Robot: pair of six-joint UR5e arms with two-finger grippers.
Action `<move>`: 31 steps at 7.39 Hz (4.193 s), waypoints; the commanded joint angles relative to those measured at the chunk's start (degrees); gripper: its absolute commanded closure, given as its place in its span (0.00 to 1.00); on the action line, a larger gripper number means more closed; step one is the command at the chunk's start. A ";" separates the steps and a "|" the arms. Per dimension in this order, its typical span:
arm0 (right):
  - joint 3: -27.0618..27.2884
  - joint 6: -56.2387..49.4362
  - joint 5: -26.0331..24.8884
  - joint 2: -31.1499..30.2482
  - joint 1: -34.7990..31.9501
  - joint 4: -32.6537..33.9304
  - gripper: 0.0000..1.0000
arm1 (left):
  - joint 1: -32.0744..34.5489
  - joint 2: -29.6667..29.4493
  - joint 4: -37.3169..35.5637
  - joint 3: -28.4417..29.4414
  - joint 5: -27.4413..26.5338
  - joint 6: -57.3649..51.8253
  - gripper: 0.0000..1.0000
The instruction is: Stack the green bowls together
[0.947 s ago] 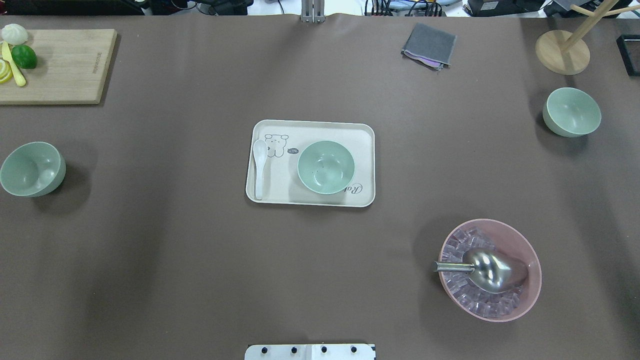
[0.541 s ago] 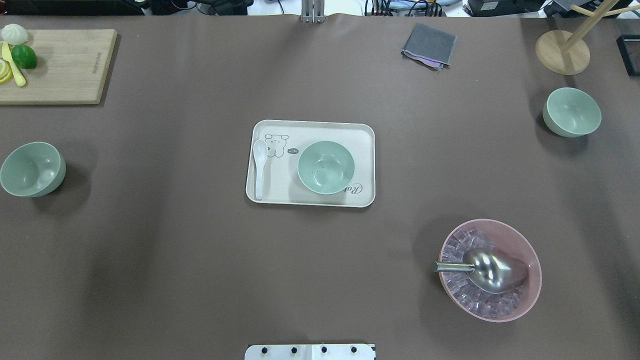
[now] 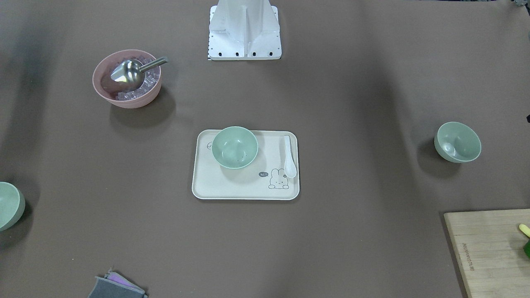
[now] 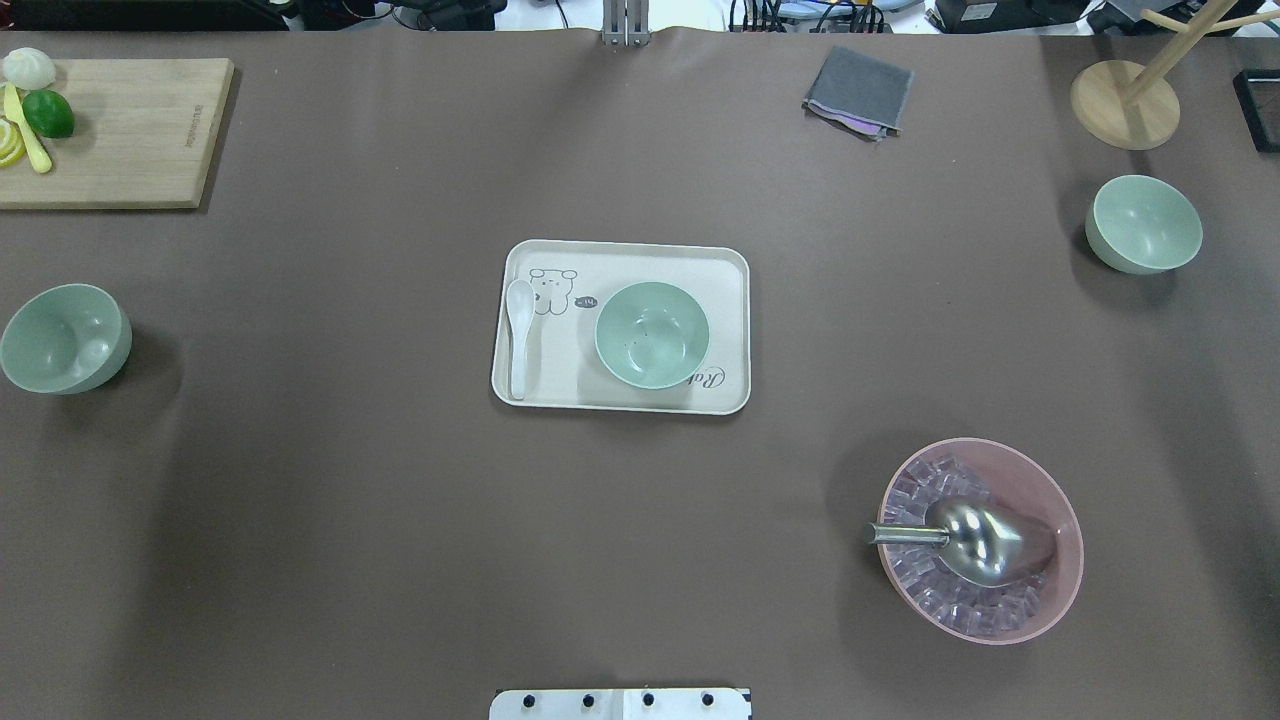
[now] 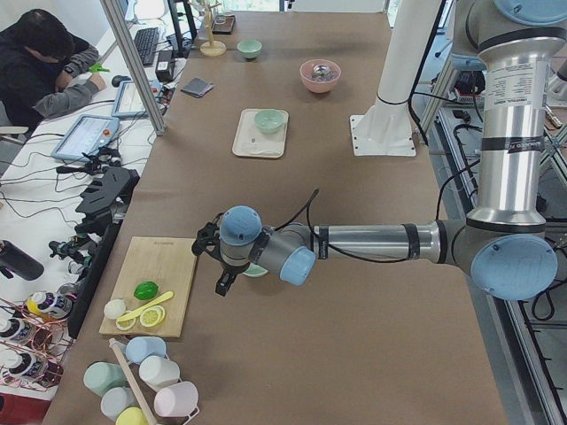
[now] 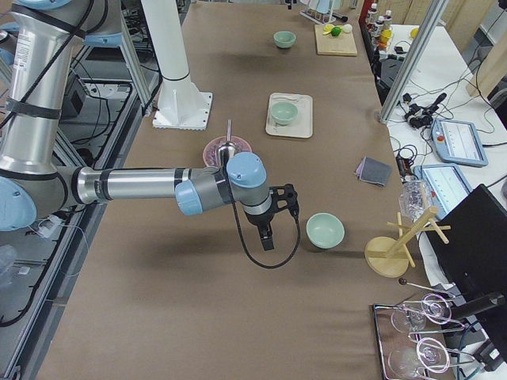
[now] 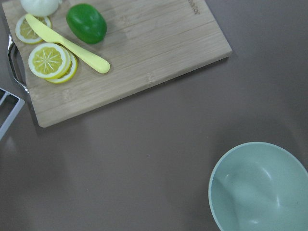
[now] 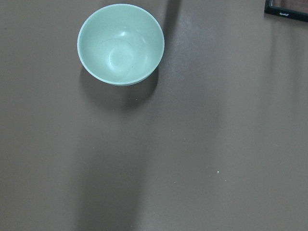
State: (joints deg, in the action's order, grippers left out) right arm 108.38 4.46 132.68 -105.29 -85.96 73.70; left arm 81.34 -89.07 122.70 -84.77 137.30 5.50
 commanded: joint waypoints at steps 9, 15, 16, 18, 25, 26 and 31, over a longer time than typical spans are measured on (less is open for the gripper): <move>-0.54 -0.07 -0.15 -0.35 0.00 -0.66 0.00 | -14.19 0.03 21.79 7.34 -8.80 19.37 0.36; -0.63 -0.15 -0.15 -0.35 0.00 -0.66 0.00 | -14.55 0.12 22.76 7.08 -8.80 19.37 1.00; -0.63 -0.15 -0.15 -0.35 0.00 -0.66 0.00 | -14.55 0.12 22.76 6.99 -8.71 19.37 1.00; -0.63 -0.07 -0.15 -0.35 0.00 -0.66 0.00 | -14.46 -0.05 21.54 4.55 -7.58 19.98 1.00; -2.12 -0.15 -0.15 -0.62 0.00 -1.28 0.00 | -21.47 -5.48 2.02 -18.50 -5.11 41.39 1.00; -2.12 -0.15 -0.15 -0.62 0.00 -1.28 0.00 | -24.28 -8.38 1.93 -18.41 -5.72 45.69 1.00; -2.12 -0.15 -0.23 -0.62 0.00 -1.28 0.00 | -37.99 -25.49 -8.91 -18.93 -16.70 60.66 1.00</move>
State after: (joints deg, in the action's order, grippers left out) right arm 106.26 4.31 132.52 -105.91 -85.98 72.42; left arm 46.49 -108.73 119.71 -103.54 123.50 63.10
